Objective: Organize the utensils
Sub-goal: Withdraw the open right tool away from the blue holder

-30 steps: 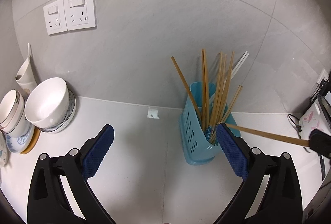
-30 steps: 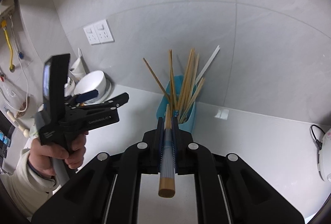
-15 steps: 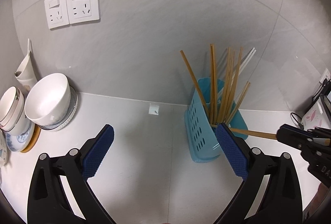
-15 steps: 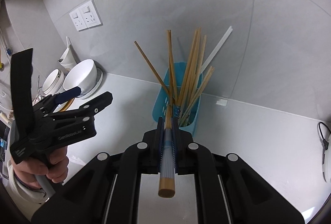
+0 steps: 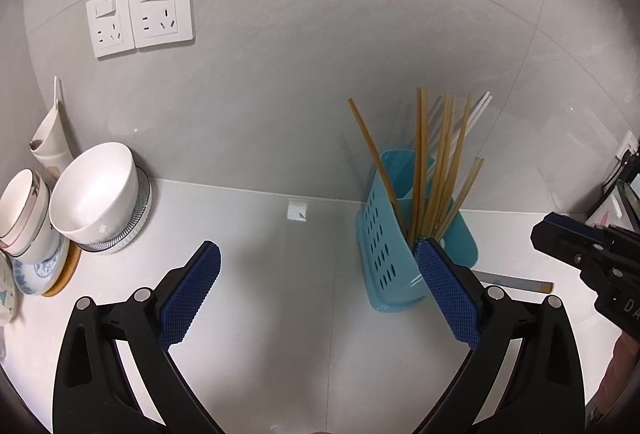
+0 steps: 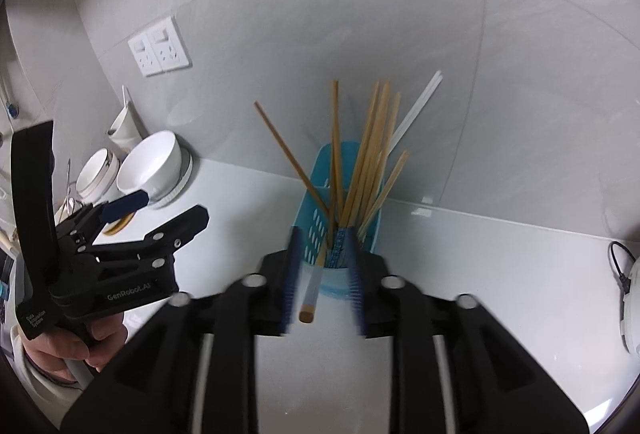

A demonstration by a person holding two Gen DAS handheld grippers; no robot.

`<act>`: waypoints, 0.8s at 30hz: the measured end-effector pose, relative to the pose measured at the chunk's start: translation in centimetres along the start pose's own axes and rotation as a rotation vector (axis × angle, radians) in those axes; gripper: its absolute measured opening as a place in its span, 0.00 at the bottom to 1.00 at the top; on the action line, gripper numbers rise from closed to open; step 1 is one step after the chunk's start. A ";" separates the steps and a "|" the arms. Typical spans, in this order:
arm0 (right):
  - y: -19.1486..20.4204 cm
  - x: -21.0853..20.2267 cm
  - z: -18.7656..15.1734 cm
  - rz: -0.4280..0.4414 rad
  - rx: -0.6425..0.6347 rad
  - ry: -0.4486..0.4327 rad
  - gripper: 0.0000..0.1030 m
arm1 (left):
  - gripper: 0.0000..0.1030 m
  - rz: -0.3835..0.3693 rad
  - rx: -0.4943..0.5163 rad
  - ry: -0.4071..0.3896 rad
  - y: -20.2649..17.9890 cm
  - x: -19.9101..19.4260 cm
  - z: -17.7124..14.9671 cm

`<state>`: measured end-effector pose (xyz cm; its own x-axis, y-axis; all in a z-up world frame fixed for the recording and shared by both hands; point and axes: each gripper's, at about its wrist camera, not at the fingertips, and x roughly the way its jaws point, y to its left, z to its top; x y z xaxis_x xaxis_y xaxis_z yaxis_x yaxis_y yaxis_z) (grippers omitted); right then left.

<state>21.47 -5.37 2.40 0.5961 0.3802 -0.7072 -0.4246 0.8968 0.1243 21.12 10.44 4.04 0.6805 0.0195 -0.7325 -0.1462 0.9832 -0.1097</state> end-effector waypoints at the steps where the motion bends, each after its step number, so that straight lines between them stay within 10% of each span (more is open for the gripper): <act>1: -0.1 -0.4 0.0 -0.002 0.005 -0.010 0.32 | 0.94 0.000 0.002 -0.002 -0.1 -0.2 0.0; 17: -3.1 -5.8 -4.1 -0.057 0.073 -0.112 0.89 | 0.94 -0.029 0.026 0.011 -2.4 -4.6 -2.0; 24: -3.8 -6.0 -5.5 -0.096 0.046 -0.089 0.92 | 0.94 -0.029 0.043 0.032 -3.2 -4.7 -3.4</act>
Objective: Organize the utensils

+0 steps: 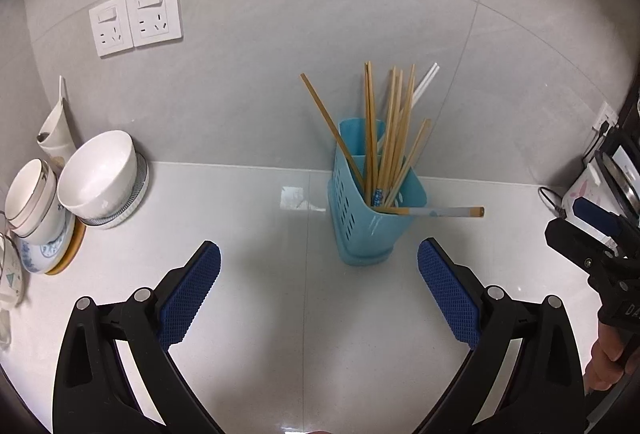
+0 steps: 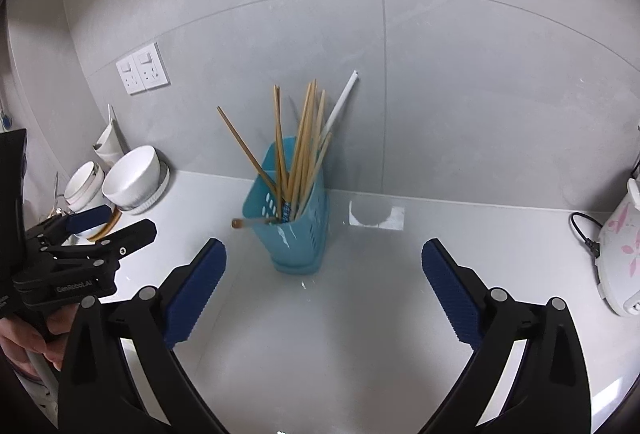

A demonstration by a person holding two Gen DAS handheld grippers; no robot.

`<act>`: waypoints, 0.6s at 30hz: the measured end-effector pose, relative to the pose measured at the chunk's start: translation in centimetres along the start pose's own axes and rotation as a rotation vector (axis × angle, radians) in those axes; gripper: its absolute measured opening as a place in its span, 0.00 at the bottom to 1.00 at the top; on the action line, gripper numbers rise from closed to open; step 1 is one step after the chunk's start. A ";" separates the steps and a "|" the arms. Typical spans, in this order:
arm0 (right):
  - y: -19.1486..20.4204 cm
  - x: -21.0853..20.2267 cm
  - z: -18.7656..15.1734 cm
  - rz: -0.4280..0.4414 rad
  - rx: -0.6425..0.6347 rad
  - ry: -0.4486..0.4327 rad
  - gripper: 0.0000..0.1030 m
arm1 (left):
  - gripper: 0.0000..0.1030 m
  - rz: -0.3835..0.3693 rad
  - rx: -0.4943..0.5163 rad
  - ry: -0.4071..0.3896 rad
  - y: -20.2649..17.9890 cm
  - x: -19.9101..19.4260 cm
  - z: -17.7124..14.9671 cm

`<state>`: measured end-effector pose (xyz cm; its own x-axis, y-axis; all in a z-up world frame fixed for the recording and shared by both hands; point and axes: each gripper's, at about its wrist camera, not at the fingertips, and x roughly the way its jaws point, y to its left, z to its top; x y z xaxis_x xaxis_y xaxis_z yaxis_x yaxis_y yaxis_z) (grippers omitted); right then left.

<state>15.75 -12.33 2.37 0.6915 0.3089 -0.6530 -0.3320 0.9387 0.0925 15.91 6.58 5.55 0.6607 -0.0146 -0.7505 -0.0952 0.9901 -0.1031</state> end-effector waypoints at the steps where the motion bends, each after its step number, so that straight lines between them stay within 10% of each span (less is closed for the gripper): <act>1: -0.1 -0.1 -0.1 -0.001 -0.001 -0.001 0.92 | 0.94 -0.003 0.000 0.000 -0.1 0.0 0.0; 18: -0.1 0.3 -0.6 -0.026 -0.001 0.020 0.92 | 0.94 -0.004 0.001 0.004 -0.2 -0.1 -0.1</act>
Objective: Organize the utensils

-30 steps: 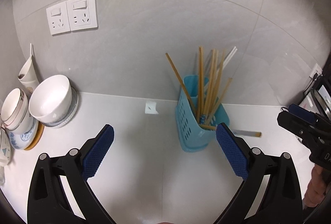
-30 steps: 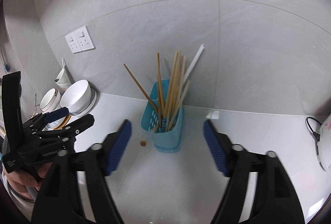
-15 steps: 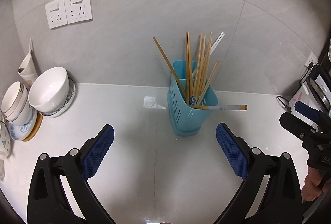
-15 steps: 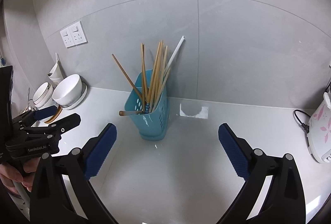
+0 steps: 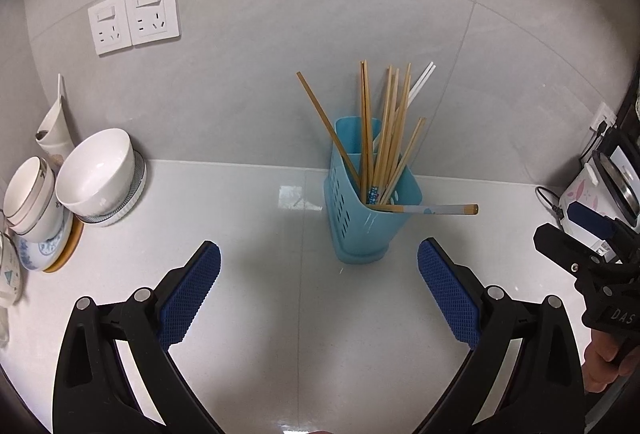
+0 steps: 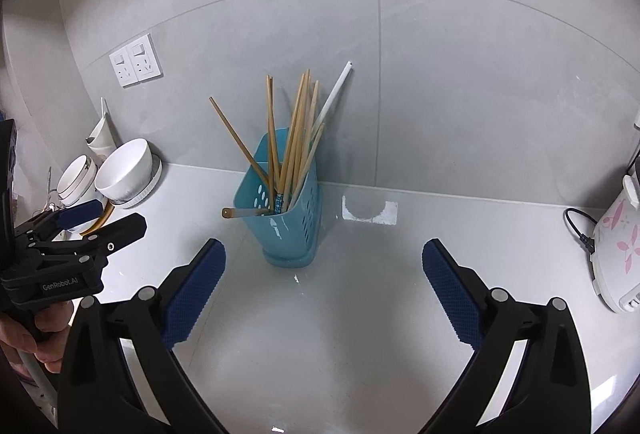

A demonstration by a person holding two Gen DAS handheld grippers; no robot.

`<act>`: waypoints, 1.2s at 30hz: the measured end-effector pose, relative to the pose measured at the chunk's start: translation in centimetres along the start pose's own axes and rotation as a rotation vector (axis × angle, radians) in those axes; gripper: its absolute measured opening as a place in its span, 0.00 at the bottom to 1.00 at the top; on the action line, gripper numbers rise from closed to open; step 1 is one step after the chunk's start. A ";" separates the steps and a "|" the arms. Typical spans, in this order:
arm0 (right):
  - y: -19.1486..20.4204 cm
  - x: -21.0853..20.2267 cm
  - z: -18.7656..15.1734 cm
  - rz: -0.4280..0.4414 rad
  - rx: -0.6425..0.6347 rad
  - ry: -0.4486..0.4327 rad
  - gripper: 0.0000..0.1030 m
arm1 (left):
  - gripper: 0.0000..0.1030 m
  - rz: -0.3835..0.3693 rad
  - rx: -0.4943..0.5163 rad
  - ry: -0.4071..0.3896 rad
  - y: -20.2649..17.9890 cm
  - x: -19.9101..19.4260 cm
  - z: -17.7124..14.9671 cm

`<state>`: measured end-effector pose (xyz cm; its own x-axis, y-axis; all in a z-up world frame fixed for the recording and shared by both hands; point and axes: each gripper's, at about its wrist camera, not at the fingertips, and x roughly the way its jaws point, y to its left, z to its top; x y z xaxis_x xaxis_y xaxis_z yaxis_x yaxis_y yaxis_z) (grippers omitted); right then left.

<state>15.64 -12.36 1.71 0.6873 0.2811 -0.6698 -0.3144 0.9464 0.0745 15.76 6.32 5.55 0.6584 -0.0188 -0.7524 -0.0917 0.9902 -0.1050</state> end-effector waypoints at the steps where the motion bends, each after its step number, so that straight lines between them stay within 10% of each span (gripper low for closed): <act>1: 0.0 0.1 0.0 -0.003 0.000 0.002 0.92 | 0.94 0.001 0.002 0.001 0.0 0.0 0.0; 36: -0.4 0.8 -0.1 -0.028 0.020 0.022 0.92 | 0.94 -0.001 0.010 -0.003 -0.8 0.2 0.3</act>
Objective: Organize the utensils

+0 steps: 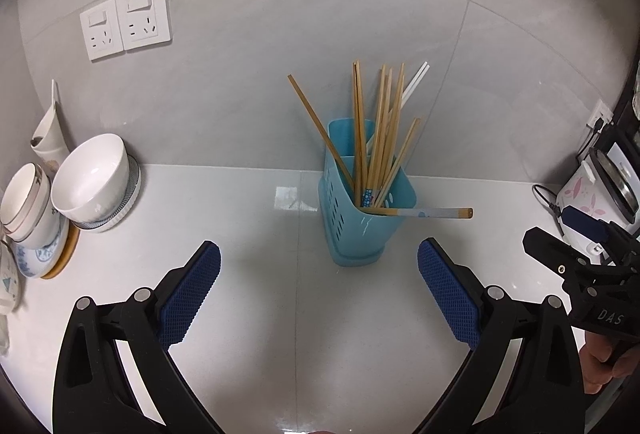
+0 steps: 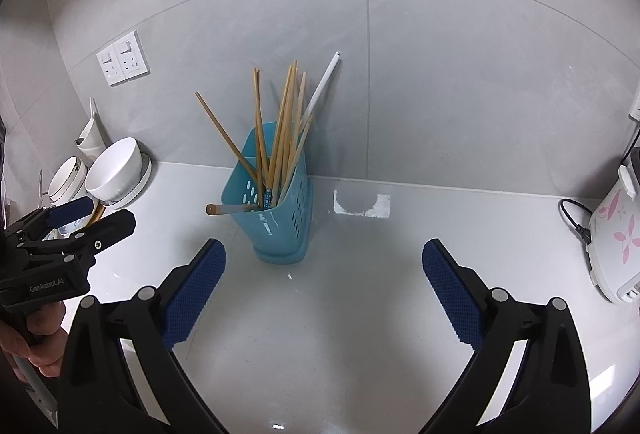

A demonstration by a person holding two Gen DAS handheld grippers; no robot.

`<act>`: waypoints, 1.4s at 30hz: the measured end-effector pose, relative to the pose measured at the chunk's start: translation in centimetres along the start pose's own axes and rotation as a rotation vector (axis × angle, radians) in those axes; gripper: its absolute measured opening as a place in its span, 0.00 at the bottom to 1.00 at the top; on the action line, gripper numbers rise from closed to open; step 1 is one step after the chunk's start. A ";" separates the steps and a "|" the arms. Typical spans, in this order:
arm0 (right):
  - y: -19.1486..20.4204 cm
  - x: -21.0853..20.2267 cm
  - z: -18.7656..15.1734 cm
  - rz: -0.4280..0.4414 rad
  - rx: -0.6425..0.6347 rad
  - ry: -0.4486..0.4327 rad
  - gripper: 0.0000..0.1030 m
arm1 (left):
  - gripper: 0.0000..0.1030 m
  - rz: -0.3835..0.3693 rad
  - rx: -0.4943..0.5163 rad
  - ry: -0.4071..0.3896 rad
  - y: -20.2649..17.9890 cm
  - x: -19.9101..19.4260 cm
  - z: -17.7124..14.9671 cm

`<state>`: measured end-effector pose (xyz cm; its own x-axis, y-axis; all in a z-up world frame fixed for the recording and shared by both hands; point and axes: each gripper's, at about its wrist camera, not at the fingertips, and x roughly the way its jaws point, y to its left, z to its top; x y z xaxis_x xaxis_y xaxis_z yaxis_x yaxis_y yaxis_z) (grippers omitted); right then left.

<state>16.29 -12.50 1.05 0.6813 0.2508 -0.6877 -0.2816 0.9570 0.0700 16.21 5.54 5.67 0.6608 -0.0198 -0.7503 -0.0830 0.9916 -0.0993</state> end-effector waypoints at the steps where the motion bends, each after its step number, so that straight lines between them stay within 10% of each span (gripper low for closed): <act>1: 0.0 0.0 0.0 0.000 0.002 0.001 0.92 | 0.94 0.004 0.003 0.000 -0.1 0.0 0.0; 42: -0.1 -0.1 -0.2 -0.002 0.000 -0.002 0.92 | 0.94 0.007 0.011 0.006 -0.3 0.4 -0.3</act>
<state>16.10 -12.68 0.99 0.6835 0.2488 -0.6862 -0.2797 0.9576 0.0687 16.30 5.23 5.18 0.6555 -0.0134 -0.7551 -0.0797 0.9930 -0.0868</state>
